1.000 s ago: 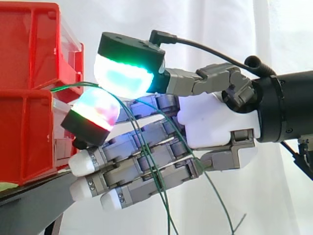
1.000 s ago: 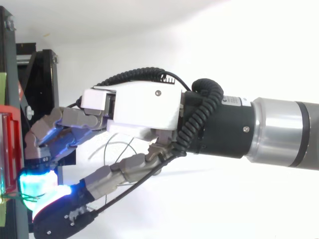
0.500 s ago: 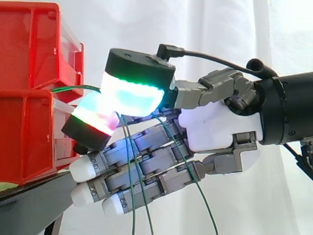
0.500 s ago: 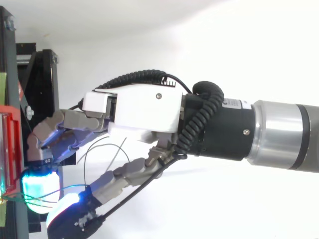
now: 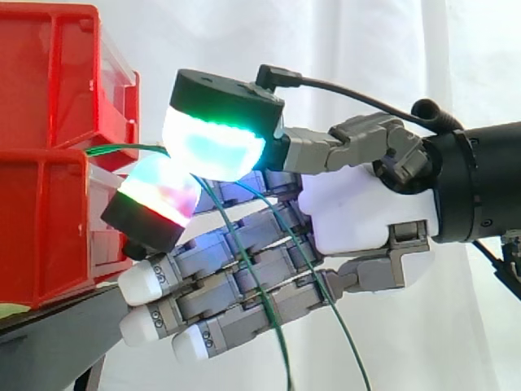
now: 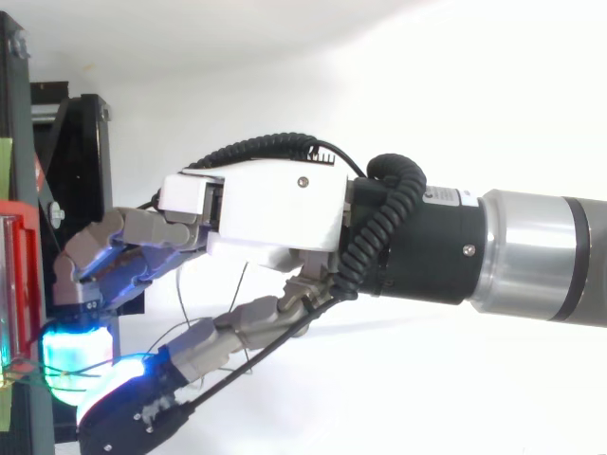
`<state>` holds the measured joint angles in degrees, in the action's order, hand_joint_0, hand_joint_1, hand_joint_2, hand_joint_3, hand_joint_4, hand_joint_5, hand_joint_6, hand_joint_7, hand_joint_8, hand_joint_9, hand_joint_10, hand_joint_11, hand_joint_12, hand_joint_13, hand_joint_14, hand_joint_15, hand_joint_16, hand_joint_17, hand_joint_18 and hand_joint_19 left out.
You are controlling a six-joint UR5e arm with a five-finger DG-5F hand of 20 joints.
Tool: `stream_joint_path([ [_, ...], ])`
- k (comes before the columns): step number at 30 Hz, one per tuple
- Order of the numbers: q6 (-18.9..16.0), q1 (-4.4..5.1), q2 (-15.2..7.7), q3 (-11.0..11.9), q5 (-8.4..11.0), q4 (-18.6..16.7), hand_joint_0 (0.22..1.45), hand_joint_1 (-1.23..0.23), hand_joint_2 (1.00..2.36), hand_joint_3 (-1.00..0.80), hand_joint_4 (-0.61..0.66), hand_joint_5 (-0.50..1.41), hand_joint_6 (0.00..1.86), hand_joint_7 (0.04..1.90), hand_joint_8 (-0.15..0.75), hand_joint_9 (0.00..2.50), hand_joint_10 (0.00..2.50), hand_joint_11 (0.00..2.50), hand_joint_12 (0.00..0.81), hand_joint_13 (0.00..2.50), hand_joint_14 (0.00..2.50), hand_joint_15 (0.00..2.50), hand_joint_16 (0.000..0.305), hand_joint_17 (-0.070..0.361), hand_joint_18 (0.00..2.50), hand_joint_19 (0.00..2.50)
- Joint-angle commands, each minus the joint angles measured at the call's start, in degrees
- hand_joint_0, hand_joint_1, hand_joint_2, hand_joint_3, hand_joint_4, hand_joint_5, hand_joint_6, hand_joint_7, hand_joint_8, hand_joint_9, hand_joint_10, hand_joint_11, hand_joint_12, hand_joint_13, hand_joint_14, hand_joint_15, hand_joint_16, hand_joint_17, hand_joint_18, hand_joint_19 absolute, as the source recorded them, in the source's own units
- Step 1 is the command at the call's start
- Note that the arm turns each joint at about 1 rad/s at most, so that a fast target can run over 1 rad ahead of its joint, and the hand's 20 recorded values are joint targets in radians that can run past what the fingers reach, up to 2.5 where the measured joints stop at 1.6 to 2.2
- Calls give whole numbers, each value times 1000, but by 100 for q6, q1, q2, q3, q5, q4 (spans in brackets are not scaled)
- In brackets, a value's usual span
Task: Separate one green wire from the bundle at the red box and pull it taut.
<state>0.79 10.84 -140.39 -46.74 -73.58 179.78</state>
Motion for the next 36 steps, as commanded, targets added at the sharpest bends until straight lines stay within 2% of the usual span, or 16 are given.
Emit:
stream_joint_path([
  [1,17,-3,3,34,-7,13,568,-673,1000,-500,125,-187,885,928,255,762,15,430,325,527,8,201,47,105,463,228],
  [13,17,-3,3,34,-7,22,549,-596,1000,-500,119,-187,878,942,260,773,15,437,332,535,8,208,48,108,461,235],
  [16,17,-12,3,34,-16,22,589,-708,1001,-482,117,-188,873,952,258,769,15,440,328,531,8,210,47,106,459,229],
  [23,17,-20,-6,34,-16,22,646,-840,1014,-356,58,-199,887,948,244,726,17,428,321,521,8,207,46,104,448,225],
  [27,17,-29,-6,34,-16,22,687,-910,1008,-413,64,-207,896,937,237,709,15,423,317,511,8,200,46,103,445,217],
  [29,17,-29,-6,34,-16,22,718,-933,1000,-500,76,-203,896,917,234,711,16,427,315,513,8,194,45,102,445,208],
  [32,17,-38,-6,34,-16,22,698,-946,1000,-500,78,-201,895,917,232,711,15,421,312,518,8,199,45,101,446,211],
  [36,35,-64,-6,7,-33,22,568,-873,1000,-500,94,-200,894,907,236,721,15,437,315,521,9,208,45,102,450,224],
])
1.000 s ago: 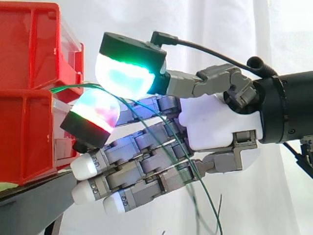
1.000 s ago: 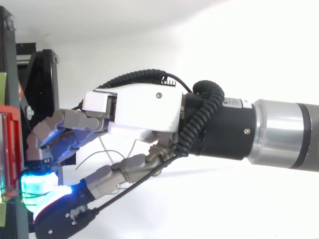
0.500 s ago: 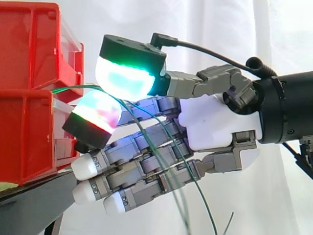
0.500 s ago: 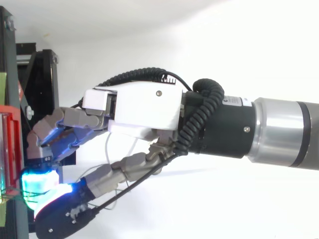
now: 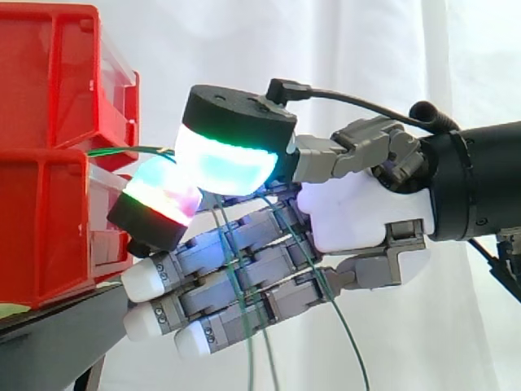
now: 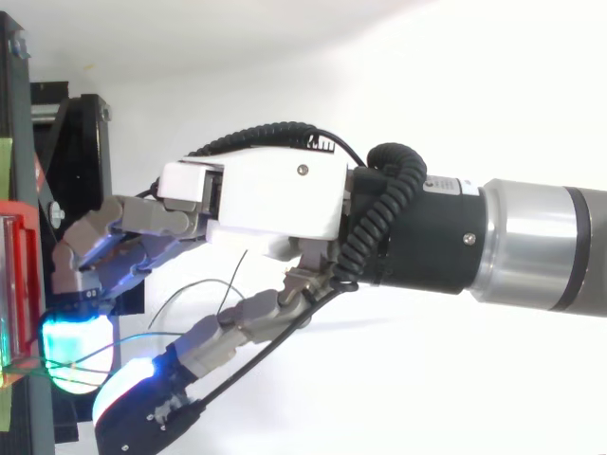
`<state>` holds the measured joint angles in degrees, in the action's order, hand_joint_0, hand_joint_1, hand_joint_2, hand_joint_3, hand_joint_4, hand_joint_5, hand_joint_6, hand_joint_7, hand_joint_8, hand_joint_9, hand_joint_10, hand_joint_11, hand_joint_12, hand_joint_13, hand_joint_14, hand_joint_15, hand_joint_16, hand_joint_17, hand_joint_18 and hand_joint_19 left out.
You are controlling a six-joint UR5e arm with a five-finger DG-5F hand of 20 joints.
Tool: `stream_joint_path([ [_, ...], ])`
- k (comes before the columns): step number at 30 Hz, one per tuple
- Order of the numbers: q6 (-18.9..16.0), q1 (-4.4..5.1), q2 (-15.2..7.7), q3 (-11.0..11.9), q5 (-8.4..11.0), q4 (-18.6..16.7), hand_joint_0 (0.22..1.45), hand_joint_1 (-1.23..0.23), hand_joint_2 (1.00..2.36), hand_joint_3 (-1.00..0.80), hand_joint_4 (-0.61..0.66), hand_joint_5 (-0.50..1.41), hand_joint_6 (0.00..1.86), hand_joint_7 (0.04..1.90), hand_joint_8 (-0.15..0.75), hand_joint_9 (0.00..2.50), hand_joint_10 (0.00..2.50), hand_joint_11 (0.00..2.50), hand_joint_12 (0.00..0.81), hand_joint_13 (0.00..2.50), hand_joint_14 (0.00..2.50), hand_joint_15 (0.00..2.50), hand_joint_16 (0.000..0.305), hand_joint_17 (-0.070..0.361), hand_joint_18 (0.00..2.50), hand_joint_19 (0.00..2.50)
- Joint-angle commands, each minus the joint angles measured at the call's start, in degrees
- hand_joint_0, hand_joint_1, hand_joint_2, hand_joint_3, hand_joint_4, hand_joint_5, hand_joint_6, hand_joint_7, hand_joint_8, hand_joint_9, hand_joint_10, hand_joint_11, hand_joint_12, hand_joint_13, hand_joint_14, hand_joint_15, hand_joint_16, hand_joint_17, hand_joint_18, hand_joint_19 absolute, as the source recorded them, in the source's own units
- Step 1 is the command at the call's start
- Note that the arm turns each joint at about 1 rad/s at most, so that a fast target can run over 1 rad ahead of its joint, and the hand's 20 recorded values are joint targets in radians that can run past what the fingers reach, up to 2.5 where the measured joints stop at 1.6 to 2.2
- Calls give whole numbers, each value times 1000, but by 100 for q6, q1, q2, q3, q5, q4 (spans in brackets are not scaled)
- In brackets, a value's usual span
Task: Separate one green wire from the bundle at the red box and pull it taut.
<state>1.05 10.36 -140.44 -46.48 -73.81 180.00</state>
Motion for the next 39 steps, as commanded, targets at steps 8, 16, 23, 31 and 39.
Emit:
stream_joint_path([
  [8,18,-26,8,-27,-10,-9,500,-697,1000,-500,112,-197,886,883,257,746,14,434,331,540,8,211,49,111,473,221],
  [16,10,-34,-1,-89,-19,-26,585,-663,1009,-399,84,-197,876,944,241,753,15,440,316,536,9,220,46,103,447,240],
  [23,10,-61,-1,-115,-28,-35,616,-789,1014,-341,61,-201,891,941,237,738,17,434,312,537,9,220,46,103,450,229],
  [31,10,-87,-1,-115,-81,-9,707,-890,1002,-482,42,-205,902,922,226,726,17,430,307,543,8,208,45,101,466,222],
  [39,177,-175,17,-115,-204,88,594,-873,1000,-500,92,-198,901,902,227,742,17,430,306,557,8,218,45,100,475,227],
])
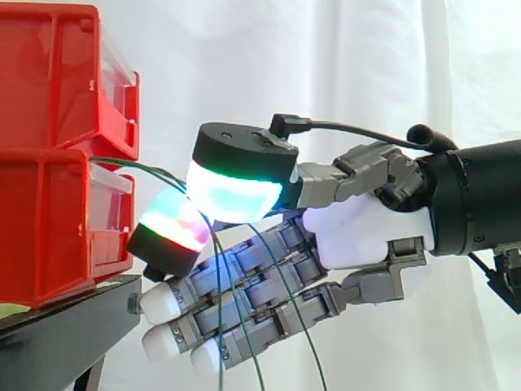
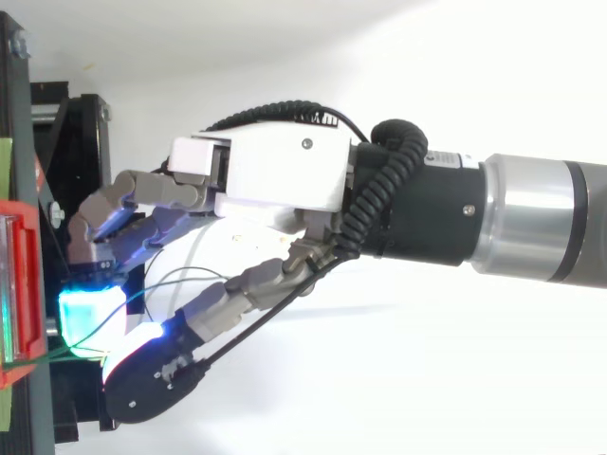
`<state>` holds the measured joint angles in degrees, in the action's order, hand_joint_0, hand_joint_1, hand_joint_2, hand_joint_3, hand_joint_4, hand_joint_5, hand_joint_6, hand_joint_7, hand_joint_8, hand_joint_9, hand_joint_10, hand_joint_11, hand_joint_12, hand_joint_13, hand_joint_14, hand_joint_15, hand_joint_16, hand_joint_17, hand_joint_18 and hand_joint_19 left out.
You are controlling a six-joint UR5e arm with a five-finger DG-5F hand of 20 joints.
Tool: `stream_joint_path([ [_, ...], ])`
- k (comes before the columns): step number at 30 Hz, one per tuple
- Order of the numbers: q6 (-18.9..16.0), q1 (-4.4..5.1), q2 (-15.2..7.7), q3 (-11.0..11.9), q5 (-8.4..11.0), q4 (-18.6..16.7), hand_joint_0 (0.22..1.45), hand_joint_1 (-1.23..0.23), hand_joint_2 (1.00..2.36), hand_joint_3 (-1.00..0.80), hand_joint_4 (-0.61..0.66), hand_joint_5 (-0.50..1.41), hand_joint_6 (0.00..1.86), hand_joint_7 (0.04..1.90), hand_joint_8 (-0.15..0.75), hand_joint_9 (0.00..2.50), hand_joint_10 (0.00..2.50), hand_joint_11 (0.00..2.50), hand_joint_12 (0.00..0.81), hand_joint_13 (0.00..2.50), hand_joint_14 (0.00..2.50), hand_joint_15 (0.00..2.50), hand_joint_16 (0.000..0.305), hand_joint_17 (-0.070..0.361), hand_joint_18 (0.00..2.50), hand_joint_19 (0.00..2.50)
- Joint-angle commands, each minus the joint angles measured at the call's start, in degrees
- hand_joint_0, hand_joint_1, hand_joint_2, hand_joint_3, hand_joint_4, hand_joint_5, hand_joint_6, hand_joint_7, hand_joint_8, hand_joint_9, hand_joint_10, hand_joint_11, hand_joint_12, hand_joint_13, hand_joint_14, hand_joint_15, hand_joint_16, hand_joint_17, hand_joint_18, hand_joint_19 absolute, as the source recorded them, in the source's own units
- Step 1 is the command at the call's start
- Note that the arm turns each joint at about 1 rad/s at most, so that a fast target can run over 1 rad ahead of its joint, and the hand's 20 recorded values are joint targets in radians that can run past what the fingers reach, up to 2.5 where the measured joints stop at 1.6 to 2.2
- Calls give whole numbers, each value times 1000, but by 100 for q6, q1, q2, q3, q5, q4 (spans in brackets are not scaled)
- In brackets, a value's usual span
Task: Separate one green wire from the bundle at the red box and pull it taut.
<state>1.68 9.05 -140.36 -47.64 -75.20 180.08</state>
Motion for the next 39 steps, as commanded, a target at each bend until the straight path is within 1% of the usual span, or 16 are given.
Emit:
stream_joint_path([
  [1,131,-52,9,9,-74,106,562,-844,1000,-500,96,-198,901,903,228,745,15,439,309,559,11,223,46,102,480,224],
  [3,219,-87,9,62,-83,247,531,-810,1000,-500,103,-197,899,890,235,749,15,433,314,565,9,229,47,105,485,226],
  [5,254,-114,0,150,-83,379,507,-726,1000,-500,113,-195,896,884,246,761,16,428,323,569,9,232,49,109,491,228],
  [7,271,-131,9,246,-74,528,509,-684,1000,-500,106,-194,892,871,247,766,15,440,323,570,9,236,49,110,491,229],
  [8,289,-140,9,264,-74,563,525,-648,1000,-500,106,-195,887,892,243,764,16,433,319,567,9,231,48,108,484,233],
  [9,289,-140,9,264,-74,563,530,-645,1000,-500,102,-195,885,889,242,764,15,434,318,566,10,235,48,107,482,234],
  [10,289,-140,9,317,-74,704,541,-638,1000,-500,96,-195,883,893,242,764,15,437,316,567,9,237,47,106,477,243],
  [14,280,-140,27,334,-65,792,562,-647,1004,-451,87,-194,879,931,240,768,15,440,312,568,9,240,46,104,468,251],
  [19,289,-140,88,334,-56,827,584,-706,1011,-374,92,-194,879,954,239,768,17,440,311,567,10,241,46,103,463,250],
  [20,289,-140,106,334,-47,836,585,-709,1011,-373,88,-195,879,956,239,769,15,436,309,567,10,245,46,103,463,246],
  [22,298,-140,150,325,-47,853,606,-765,1009,-401,79,-196,881,951,239,766,15,435,308,567,9,242,46,103,466,243],
  [27,280,-140,158,317,-56,871,624,-793,1000,-500,94,-197,886,920,234,762,15,437,308,576,9,233,46,103,481,243],
  [31,263,-131,150,317,-47,871,576,-729,1000,-500,98,-193,888,910,237,770,15,442,311,583,10,237,46,104,489,248],
  [34,210,-131,150,308,-47,862,570,-719,1000,-500,104,-192,887,916,239,777,15,436,312,586,9,237,46,105,493,247],
  [36,166,-123,150,281,-56,862,606,-729,1000,-500,99,-189,886,926,239,783,15,438,307,584,11,235,46,103,493,242],
  [39,122,-123,150,255,-65,862,639,-765,1004,-460,45,-190,892,941,241,785,15,441,308,589,11,236,45,102,496,245],
])
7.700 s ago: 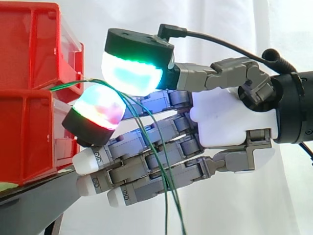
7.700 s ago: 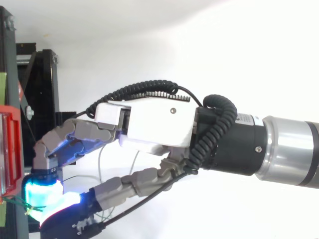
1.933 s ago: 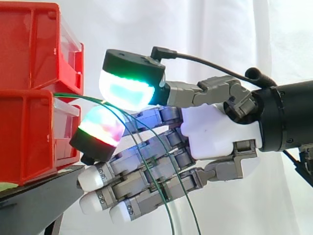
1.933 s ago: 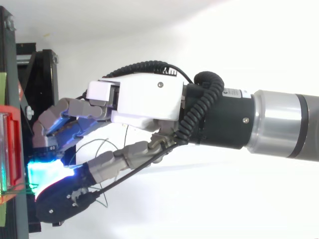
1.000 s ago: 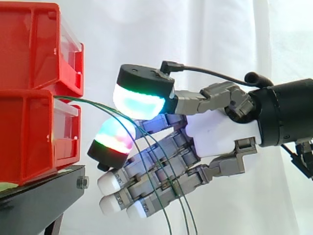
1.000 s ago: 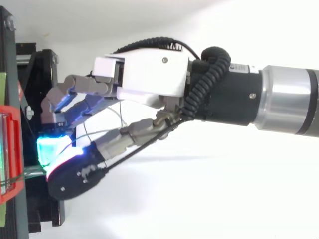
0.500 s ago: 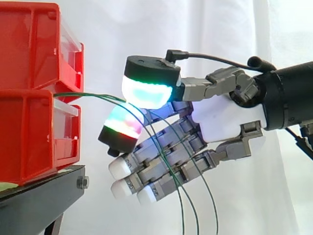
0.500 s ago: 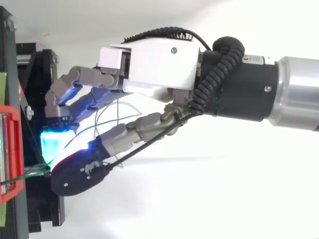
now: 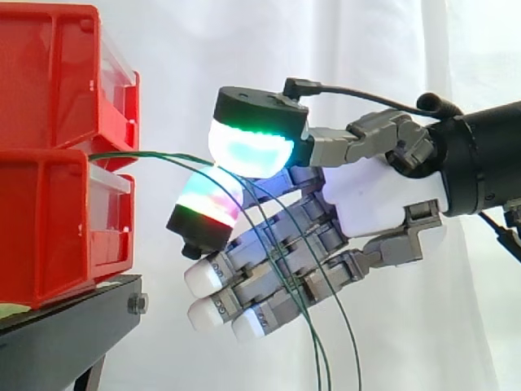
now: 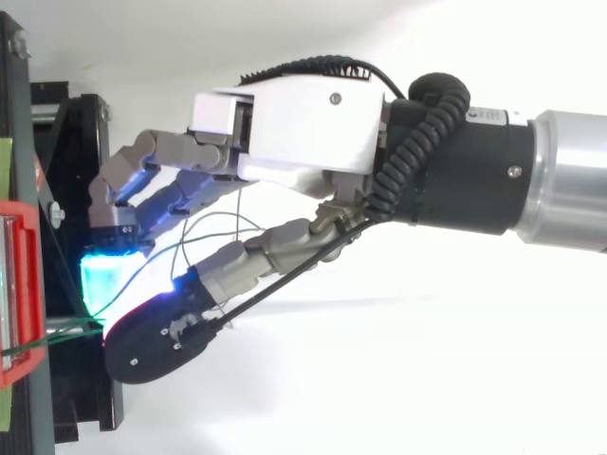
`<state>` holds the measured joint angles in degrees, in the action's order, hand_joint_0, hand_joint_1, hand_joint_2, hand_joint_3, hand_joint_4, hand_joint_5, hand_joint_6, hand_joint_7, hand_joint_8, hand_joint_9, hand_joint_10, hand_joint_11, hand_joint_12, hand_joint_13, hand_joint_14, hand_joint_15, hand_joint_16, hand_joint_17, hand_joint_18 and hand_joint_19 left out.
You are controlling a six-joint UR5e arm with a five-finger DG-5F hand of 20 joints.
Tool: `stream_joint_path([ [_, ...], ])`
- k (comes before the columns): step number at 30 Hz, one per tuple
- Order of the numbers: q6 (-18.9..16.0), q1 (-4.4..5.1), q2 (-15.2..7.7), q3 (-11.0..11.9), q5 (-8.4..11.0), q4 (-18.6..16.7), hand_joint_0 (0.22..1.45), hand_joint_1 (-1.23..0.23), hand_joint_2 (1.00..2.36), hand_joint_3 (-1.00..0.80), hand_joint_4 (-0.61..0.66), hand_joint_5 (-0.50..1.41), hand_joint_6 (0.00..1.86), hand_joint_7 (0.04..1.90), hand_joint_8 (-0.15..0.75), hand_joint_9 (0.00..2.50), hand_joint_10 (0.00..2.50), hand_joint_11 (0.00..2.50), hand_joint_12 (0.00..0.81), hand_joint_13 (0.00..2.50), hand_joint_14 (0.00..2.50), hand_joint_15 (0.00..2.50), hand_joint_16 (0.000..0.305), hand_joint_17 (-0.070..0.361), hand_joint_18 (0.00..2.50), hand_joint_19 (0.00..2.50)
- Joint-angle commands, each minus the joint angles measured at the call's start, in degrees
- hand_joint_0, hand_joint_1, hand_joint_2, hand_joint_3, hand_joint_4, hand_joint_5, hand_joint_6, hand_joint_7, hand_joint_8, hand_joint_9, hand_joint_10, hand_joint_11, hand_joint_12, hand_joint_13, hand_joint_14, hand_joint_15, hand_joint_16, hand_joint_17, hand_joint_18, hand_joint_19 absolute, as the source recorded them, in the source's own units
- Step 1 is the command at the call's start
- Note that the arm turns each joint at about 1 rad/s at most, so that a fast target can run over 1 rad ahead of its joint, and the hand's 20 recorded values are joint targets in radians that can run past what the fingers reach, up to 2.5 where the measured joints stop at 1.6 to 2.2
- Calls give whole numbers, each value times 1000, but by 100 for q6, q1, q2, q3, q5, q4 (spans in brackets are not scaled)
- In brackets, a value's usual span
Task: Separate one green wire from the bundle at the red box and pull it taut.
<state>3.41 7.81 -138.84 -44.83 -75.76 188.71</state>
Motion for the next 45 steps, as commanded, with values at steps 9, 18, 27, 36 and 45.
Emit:
stream_joint_path([
  [9,-130,2,6,-52,-18,-10,732,-914,1000,-499,41,-203,911,924,228,758,17,437,307,594,9,233,44,100,515,234],
  [18,-130,-7,6,-52,-26,-10,671,-903,1000,-500,85,-196,904,915,233,779,15,447,307,609,9,241,44,99,527,250],
  [27,-130,-7,-3,-52,-18,-18,540,-562,1000,-500,104,-180,885,910,250,849,18,441,322,632,12,264,47,106,539,274],
  [36,-130,-7,-3,-131,-18,-71,480,-544,1000,-500,123,-175,865,936,267,866,15,446,340,641,10,270,52,117,542,277],
  [45,-130,-16,6,-149,-18,-177,507,-752,1000,-500,108,-180,861,943,255,846,16,447,329,623,10,274,50,113,517,280],
])
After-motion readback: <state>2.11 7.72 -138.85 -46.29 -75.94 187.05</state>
